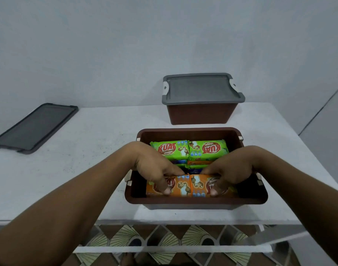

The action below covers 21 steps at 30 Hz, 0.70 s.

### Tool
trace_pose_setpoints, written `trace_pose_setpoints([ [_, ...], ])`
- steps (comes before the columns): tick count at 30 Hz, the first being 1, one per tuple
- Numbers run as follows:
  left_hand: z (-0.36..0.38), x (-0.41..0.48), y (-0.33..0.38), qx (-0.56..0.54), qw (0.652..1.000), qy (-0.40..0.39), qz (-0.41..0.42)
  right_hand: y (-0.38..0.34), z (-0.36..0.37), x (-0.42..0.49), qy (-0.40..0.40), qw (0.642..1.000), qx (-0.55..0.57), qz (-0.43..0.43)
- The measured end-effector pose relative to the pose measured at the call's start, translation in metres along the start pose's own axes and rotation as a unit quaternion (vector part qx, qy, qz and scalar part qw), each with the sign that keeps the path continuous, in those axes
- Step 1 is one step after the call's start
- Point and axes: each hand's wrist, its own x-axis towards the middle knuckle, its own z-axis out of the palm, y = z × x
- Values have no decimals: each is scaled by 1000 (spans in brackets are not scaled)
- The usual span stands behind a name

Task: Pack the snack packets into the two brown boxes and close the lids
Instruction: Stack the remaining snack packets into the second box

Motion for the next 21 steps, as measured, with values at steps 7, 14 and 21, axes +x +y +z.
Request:
trace_pose_setpoints([
  [7, 1, 0, 8, 47, 999, 2, -24, -3, -1, 2, -10, 1000, 5, 29],
  [14, -2, -35, -9, -22, 981, 175, 75, -45, -31, -20, 33, 996, 19, 78],
  [21, 2, -93, -86, -128, 887, 416, 156, -135, -76, 24, 337, 933, 123, -7],
])
